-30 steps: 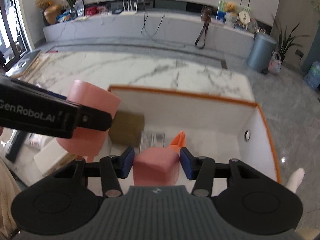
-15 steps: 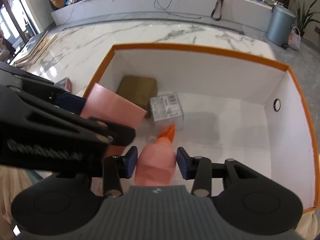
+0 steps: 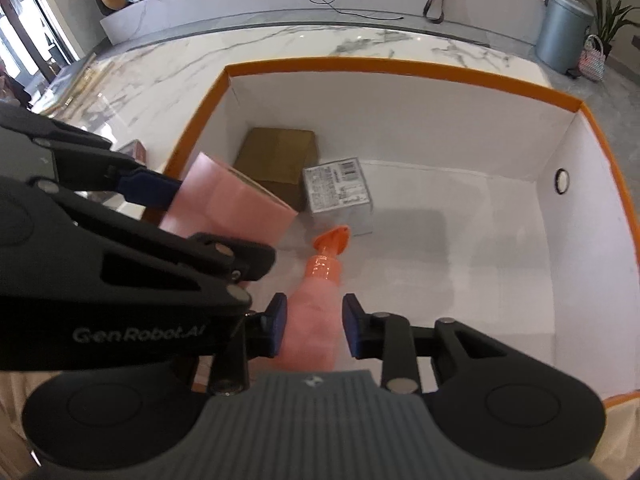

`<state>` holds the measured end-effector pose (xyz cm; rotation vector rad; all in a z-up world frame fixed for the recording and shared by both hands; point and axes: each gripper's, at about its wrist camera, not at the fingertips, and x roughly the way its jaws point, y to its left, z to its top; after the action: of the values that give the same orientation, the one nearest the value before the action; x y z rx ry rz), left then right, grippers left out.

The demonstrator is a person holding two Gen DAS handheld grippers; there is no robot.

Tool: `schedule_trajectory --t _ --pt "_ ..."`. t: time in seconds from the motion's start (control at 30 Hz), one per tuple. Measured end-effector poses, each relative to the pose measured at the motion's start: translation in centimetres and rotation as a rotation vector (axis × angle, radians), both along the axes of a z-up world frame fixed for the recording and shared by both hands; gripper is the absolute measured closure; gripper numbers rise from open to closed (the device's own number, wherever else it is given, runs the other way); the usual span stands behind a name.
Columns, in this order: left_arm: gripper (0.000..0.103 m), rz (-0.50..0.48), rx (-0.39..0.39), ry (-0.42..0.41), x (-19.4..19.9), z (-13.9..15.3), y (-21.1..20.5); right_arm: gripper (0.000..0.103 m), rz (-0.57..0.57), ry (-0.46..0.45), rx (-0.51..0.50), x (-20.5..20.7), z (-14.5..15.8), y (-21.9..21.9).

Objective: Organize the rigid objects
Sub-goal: 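Carry the tape roll and spray bottle over the orange box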

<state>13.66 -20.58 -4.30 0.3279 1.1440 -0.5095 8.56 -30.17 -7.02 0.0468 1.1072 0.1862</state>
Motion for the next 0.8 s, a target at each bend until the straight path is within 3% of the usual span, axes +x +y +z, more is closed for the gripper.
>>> schedule_trajectory --t 0.33,0.8 --pt "0.037 -0.012 0.057 -0.003 -0.37 -0.57 -0.72 0.067 -0.013 -0.012 -0.033 -0.46 -0.30 -0.80" --pt "0.033 -0.036 0.028 -0.035 -0.82 -0.12 -0.22 0.059 -0.013 -0.013 -0.022 -0.39 -0.55 -0.62"
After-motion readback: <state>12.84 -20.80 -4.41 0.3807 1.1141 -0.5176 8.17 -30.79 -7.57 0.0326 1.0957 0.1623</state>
